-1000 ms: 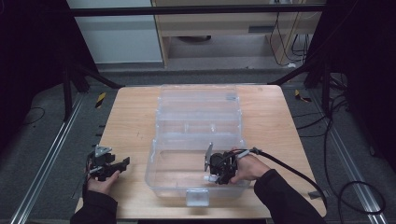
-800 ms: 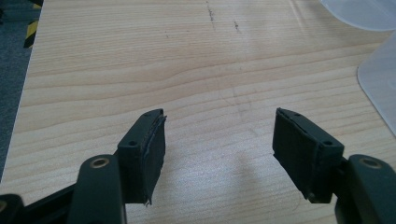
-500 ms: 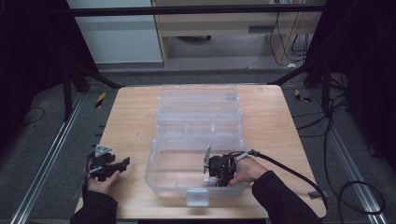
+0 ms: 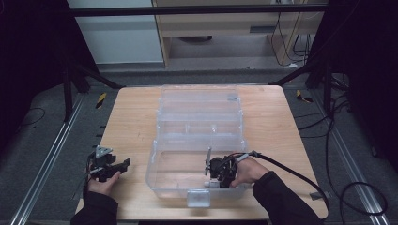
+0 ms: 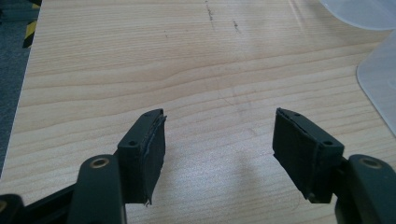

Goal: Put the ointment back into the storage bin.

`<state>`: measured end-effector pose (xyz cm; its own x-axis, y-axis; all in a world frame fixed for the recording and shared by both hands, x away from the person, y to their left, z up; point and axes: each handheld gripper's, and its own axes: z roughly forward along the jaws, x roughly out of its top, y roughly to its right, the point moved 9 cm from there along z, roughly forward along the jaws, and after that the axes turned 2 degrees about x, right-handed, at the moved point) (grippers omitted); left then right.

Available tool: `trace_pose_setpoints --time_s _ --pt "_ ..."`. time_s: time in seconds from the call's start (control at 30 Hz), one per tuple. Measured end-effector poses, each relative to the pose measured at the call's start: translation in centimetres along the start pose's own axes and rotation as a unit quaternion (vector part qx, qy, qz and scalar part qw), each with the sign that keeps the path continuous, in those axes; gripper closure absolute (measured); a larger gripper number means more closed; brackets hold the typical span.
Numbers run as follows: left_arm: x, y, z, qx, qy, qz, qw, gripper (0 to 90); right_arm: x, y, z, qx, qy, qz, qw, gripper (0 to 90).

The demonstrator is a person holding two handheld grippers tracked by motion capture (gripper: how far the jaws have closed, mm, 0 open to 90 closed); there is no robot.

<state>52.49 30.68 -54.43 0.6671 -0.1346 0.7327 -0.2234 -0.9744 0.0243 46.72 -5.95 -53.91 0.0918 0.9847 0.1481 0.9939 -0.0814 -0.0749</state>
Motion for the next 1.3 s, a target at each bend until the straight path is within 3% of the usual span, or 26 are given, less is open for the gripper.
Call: trace_pose_setpoints --time_s 0.17,0.3,0.4,0.47,0.57,0.6,0.63,0.67,0.73,0.77,0.8,0.83,0.87,0.9,0.93,0.97,1.0,1.03,1.07,1.1,1.13,1.17,1.2,1.23,1.3 --pt "0.0 0.0 0.0 0.000 0.000 0.000 1.0000 34.5 0.0 0.1 -0.5 -0.006 0.010 0.007 0.9999 68.7" --pt "0.0 0.0 0.0 0.000 0.000 0.000 1.0000 34.5 0.0 0.3 -1.4 -0.015 0.032 0.009 0.9993 68.0" --pt "0.0 0.0 0.0 0.000 0.000 0.000 1.0000 34.5 0.0 0.4 -2.4 -0.026 0.055 0.024 0.9979 66.4" --pt "0.0 0.0 0.0 0.000 0.000 0.000 1.0000 34.5 0.0 0.5 -3.2 -0.031 0.076 0.041 0.9958 65.7" --pt "0.0 0.0 0.0 0.000 -0.001 0.000 1.0000 34.4 -0.2 0.7 -4.6 -0.038 0.116 0.072 0.9899 64.7" --pt "0.0 0.0 0.1 -0.001 -0.002 0.000 1.0000 34.2 -0.4 0.9 -5.4 -0.049 0.140 0.084 0.9854 64.2" --pt "-0.1 0.0 0.1 -0.001 -0.003 0.000 1.0000 34.2 -0.4 0.9 -5.4 -0.049 0.140 0.084 0.9854 64.2" --pt "-0.1 0.0 0.1 0.000 -0.003 0.000 1.0000 34.2 -0.5 0.9 -5.8 -0.054 0.151 0.093 0.9827 63.5" --pt "-0.1 0.0 0.1 0.000 -0.003 0.000 1.0000 34.2 -0.7 1.1 -6.7 -0.066 0.183 0.116 0.9740 63.0" --pt "-0.1 0.0 0.1 0.000 -0.003 0.000 1.0000 34.2 -0.8 1.2 -7.5 -0.076 0.217 0.139 0.9633 62.5" --pt "-0.1 0.0 0.1 0.000 -0.003 0.000 1.0000 34.2 -0.8 1.2 -7.5 -0.076 0.217 0.139 0.9633 62.5" --pt "-0.1 0.0 0.1 0.000 -0.003 0.000 1.0000 34.2 -1.1 1.4 -8.1 -0.089 0.249 0.154 0.9519 60.3" --pt "-0.1 0.1 0.1 0.001 -0.003 0.000 1.0000 34.2 -1.2 1.4 -8.3 -0.091 0.258 0.160 0.9484 60.3" --pt "-0.1 0.1 0.1 0.001 -0.003 0.000 1.0000 34.2 -1.2 1.4 -8.3 -0.091 0.258 0.160 0.9484 60.3" --pt "-0.1 0.1 0.1 0.001 -0.004 0.001 1.0000 34.2 -1.6 1.3 -8.8 -0.100 0.278 0.169 0.9404 56.9" --pt "-0.1 0.1 0.1 0.001 -0.004 0.001 1.0000 34.2 -1.8 1.3 -8.9 -0.103 0.287 0.174 0.9365 56.6" --pt "-0.1 0.1 0.1 0.001 -0.004 0.001 1.0000 34.2 -1.8 1.3 -8.9 -0.103 0.287 0.174 0.9365 56.6" --pt "-0.1 0.1 0.1 0.001 -0.004 0.001 1.0000 34.2 -2.1 1.3 -9.1 -0.105 0.291 0.179 0.9340 56.4" --pt "-0.1 0.1 0.1 0.001 -0.004 0.001 1.0000 34.2 -2.5 1.3 -9.4 -0.114 0.303 0.184 0.9283 54.2" --pt "-0.1 0.1 0.1 0.002 -0.004 0.001 1.0000 34.2 -2.7 1.3 -9.5 -0.117 0.308 0.188 0.9253 53.1" --pt "-0.1 0.1 0.1 0.002 -0.004 0.001 1.0000 34.2 -2.7 1.3 -9.5 -0.117 0.308 0.188 0.9253 53.1" --pt "-0.1 0.1 0.1 0.002 -0.004 0.000 1.0000 34.2 -2.9 1.3 -9.8 -0.119 0.324 0.195 0.9182 50.8" --pt "-0.1 0.1 0.1 0.002 -0.005 0.000 1.0000 34.2 -2.9 1.3 -9.8 -0.119 0.324 0.195 0.9182 50.8" --pt "-0.1 0.1 0.1 0.002 -0.005 0.001 1.0000 34.2 -3.4 1.4 -10.0 -0.127 0.332 0.197 0.9136 49.2" --pt "-0.1 0.1 0.1 0.002 -0.005 0.001 1.0000 34.2 -3.5 1.4 -10.1 -0.130 0.334 0.199 0.9121 48.5"
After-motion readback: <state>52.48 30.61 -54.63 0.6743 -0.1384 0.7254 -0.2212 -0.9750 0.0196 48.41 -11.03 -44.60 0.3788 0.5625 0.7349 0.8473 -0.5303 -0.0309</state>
